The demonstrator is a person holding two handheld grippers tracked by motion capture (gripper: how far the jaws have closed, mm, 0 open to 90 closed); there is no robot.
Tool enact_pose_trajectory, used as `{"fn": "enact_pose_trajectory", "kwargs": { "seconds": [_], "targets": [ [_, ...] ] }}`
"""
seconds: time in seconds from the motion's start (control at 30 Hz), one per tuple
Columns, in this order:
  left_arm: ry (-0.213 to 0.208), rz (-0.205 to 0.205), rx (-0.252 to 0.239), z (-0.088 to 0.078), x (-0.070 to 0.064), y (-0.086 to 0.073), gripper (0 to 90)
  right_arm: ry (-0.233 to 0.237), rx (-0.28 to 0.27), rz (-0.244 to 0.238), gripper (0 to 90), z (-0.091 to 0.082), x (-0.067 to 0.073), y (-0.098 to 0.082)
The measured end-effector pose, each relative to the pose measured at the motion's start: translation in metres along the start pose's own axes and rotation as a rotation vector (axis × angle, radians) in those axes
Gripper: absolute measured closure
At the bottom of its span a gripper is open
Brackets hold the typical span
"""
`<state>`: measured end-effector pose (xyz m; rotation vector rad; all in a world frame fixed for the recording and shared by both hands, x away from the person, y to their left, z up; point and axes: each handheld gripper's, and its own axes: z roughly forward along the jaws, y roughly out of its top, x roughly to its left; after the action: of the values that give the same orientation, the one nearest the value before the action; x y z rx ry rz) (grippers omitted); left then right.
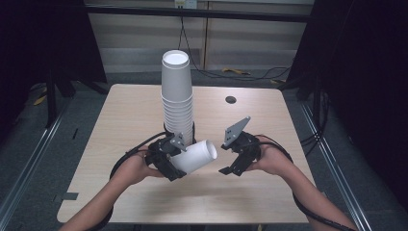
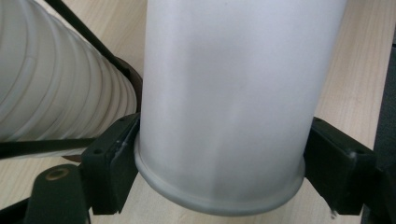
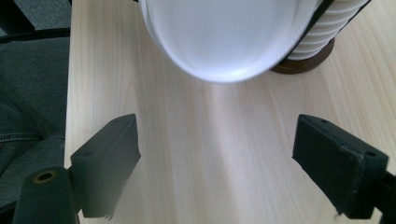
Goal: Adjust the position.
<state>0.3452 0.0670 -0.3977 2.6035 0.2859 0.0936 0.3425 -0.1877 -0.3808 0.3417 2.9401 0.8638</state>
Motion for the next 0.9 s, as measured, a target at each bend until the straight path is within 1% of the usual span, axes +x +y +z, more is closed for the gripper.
{"fn": "enact_pose_trajectory", "kwargs": {
  "seconds": [0.03,0.07,0.13,0.23,0.27,0.3,0.33,0.37,0.43,0.47,0.53,0.57,0.6,0.8,0.9],
  "targets": [
    [0.003,0.000,0.007,0.001,-0.001,0.002,19.3,-0.001,0.002,-0.002,14.2,0.000,0.000,0.001],
    [0.002,0.013,0.017,0.001,-0.001,0.003,19.3,0.001,0.007,-0.003,14.2,0.000,0.001,0.002],
    [0.004,0.009,0.017,0.002,-0.001,0.004,19.3,0.002,0.012,-0.007,14.2,0.000,0.001,0.003],
    [0.009,0.018,0.040,0.003,-0.003,0.007,19.1,0.005,0.024,-0.008,14.2,0.000,0.002,0.006],
    [0.007,0.018,0.041,0.003,-0.004,0.009,19.1,0.002,0.038,-0.014,14.2,0.000,0.002,0.009],
    [0.007,0.018,0.041,0.003,-0.004,0.009,19.0,0.002,0.038,-0.014,14.2,0.000,0.002,0.009],
    [0.015,0.018,0.041,0.003,-0.004,0.011,19.0,0.004,0.037,-0.017,14.2,0.000,0.002,0.010],
    [0.009,0.027,0.048,0.003,-0.004,0.013,19.0,0.002,0.049,-0.024,14.2,0.001,0.003,0.012],
    [0.012,0.028,0.051,0.004,-0.005,0.015,19.0,0.000,0.054,-0.031,14.2,0.001,0.003,0.013],
    [0.006,0.040,0.070,0.004,-0.006,0.017,19.0,0.001,0.064,-0.035,14.2,0.002,0.003,0.016],
    [0.011,0.047,0.068,0.005,-0.007,0.018,19.0,0.000,0.073,-0.028,14.1,0.002,0.004,0.017],
    [0.004,0.045,0.072,0.006,-0.008,0.019,19.0,-0.003,0.071,-0.041,14.1,0.003,0.003,0.018],
    [0.006,0.063,0.080,0.006,-0.008,0.021,18.8,0.006,0.087,-0.034,14.1,0.003,0.004,0.020],
    [-0.004,0.059,0.088,0.008,-0.010,0.024,18.7,0.002,0.102,-0.041,14.1,0.004,0.003,0.024],
    [-0.002,0.073,0.108,0.008,-0.011,0.025,18.7,0.014,0.112,-0.042,14.1,0.005,0.003,0.026]
  ]
}}
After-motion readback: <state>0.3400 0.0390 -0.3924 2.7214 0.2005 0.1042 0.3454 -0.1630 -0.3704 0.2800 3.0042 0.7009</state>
